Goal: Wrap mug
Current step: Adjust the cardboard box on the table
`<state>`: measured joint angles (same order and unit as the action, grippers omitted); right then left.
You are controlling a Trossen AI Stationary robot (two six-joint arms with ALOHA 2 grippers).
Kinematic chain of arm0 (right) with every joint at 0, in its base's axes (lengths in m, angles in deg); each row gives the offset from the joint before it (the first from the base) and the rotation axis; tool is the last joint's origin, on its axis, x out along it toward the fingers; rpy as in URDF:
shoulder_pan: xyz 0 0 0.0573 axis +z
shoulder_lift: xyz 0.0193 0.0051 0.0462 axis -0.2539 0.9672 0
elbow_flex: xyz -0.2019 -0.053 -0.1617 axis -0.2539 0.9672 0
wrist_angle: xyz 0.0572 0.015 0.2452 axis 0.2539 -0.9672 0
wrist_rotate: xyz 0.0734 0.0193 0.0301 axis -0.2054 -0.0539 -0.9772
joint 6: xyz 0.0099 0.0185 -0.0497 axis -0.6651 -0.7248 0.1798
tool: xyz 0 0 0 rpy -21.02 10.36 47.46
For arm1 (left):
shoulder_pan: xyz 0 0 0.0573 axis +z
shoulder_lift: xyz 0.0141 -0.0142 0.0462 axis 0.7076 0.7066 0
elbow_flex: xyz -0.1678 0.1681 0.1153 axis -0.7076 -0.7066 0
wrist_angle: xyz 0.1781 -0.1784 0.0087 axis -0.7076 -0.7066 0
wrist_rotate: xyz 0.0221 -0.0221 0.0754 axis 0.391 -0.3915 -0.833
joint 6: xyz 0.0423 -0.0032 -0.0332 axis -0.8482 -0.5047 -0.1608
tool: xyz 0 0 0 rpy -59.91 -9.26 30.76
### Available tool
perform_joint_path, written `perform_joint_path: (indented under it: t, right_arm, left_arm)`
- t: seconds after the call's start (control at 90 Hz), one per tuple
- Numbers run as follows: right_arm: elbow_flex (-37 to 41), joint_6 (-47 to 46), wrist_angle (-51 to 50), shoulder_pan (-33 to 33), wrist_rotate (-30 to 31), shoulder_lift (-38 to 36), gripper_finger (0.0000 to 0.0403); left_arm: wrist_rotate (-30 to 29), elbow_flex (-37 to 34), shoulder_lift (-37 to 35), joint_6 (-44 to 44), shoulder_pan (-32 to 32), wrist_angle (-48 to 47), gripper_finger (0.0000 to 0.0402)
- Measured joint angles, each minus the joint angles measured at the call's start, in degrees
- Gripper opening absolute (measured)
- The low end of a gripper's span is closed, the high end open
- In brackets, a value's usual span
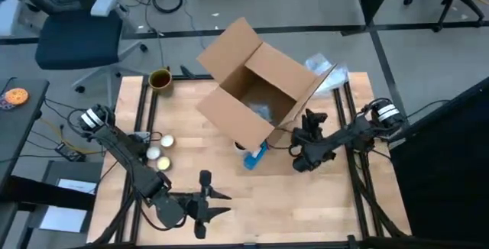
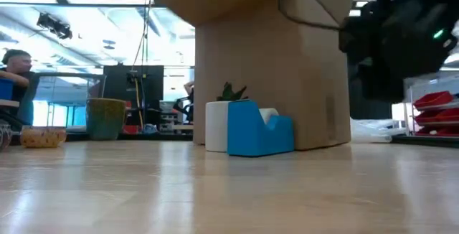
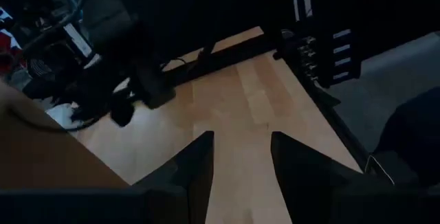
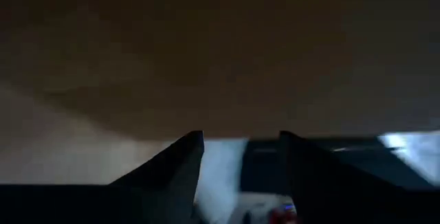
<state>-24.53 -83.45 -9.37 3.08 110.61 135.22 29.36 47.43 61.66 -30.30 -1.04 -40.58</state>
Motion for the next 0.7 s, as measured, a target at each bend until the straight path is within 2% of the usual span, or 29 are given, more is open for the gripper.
perform_joint_path:
  t: [0.344, 0.7]
  right_arm:
    - [0.70, 17.12, 15.46, -13.92, 10.19, 0.00, 0.0173]
    - [0.68, 20.56, 21.04, -22.57, 11.59, 0.00, 0.0168]
  left_arm:
    - [-0.36, 0.00, 0.00, -3.12, 1.95, 0.39, 0.0131]
    - [-0.38, 0.00, 0.00, -4.64, 4.43, -0.49, 0.0131]
